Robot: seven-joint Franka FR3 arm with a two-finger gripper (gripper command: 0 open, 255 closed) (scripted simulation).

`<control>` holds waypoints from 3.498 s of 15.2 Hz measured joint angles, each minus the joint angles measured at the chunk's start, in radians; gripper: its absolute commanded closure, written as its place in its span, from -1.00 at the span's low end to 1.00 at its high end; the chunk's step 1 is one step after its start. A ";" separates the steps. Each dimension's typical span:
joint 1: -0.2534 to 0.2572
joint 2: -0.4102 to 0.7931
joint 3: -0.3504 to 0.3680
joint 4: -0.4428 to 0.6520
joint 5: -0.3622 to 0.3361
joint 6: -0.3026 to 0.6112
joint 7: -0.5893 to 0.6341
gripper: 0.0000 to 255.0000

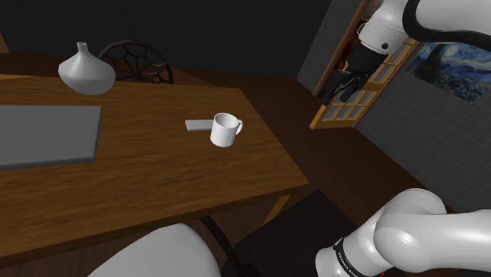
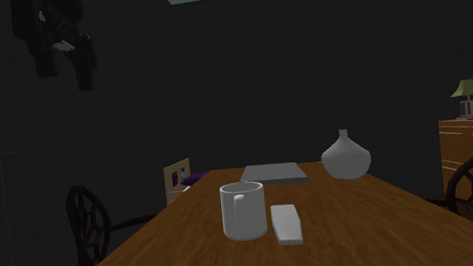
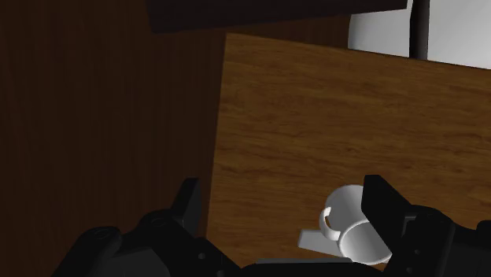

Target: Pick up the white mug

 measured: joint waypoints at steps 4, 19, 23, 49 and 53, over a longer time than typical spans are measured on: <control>0.011 0.056 0.014 -0.003 0.012 0.052 0.015 -1.00; 0.075 0.523 0.115 0.131 0.062 0.347 0.111 -1.00; 0.093 0.668 0.141 0.208 0.060 0.404 0.141 -1.00; 0.138 1.027 0.177 0.391 0.023 0.558 0.205 1.00; 0.137 1.015 0.178 0.406 0.026 0.531 0.204 1.00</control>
